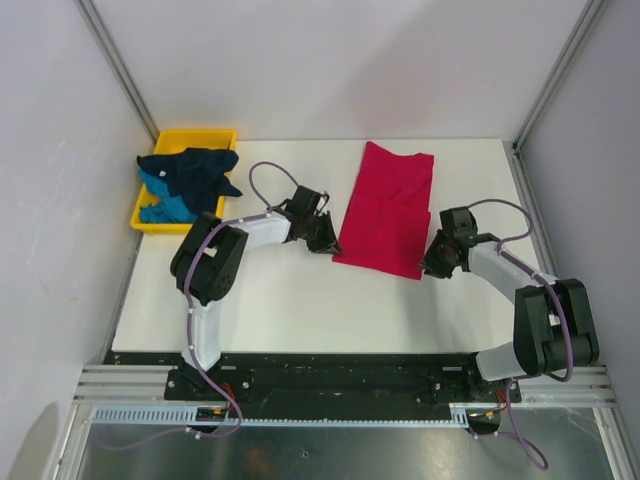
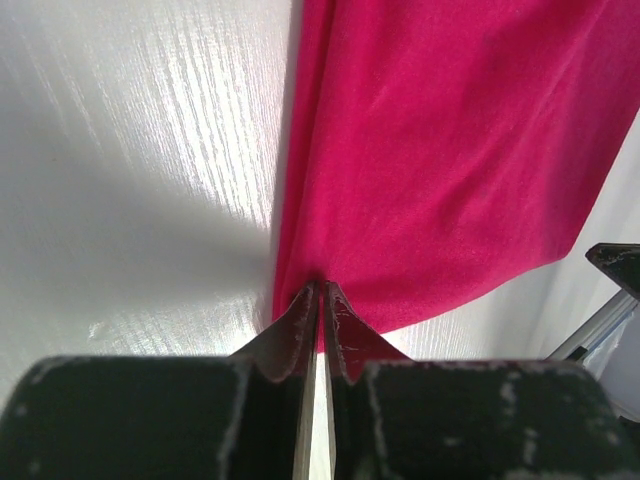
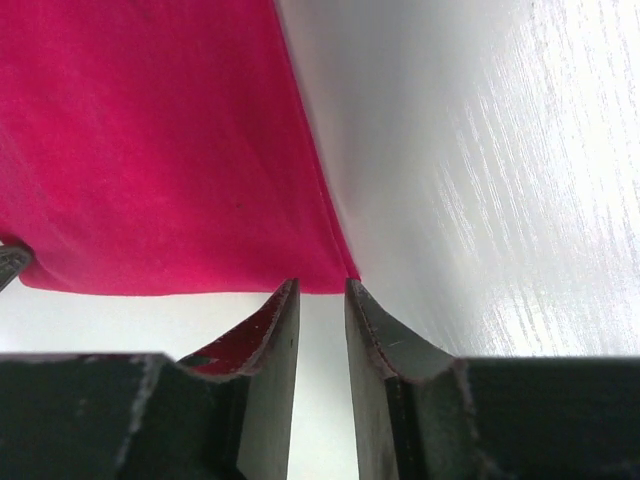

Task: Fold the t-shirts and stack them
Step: Grab one side of the 2/3 rectangular tshirt with both arms

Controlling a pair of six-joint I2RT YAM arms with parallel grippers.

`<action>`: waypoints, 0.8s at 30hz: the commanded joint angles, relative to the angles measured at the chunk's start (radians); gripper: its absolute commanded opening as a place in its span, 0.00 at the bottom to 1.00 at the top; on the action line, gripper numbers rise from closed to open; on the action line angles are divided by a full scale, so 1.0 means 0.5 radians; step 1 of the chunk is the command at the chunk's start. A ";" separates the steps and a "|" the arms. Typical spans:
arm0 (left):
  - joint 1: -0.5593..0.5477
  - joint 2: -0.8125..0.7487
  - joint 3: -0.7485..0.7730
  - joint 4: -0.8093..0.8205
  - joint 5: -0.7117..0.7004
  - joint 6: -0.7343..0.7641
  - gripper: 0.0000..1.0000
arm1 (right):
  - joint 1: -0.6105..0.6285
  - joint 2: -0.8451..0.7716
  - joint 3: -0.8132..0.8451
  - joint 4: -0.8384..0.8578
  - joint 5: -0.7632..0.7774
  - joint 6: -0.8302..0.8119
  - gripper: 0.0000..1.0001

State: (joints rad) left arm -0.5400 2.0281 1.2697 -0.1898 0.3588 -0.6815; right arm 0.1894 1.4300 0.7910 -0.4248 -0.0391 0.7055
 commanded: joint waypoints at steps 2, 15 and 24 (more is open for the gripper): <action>0.008 -0.092 -0.067 -0.075 -0.084 0.013 0.10 | 0.004 -0.033 -0.063 0.020 -0.018 -0.007 0.31; 0.008 -0.171 -0.084 -0.077 -0.055 0.023 0.12 | 0.074 0.030 -0.175 0.162 -0.005 0.086 0.33; 0.009 -0.233 -0.075 -0.078 -0.032 0.043 0.13 | 0.105 -0.024 -0.191 0.158 0.075 0.139 0.32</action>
State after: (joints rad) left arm -0.5400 1.9759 1.2388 -0.2214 0.3439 -0.6800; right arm 0.2344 1.4433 0.7071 -0.3649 -0.0338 0.7513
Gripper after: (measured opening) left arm 0.125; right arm 0.315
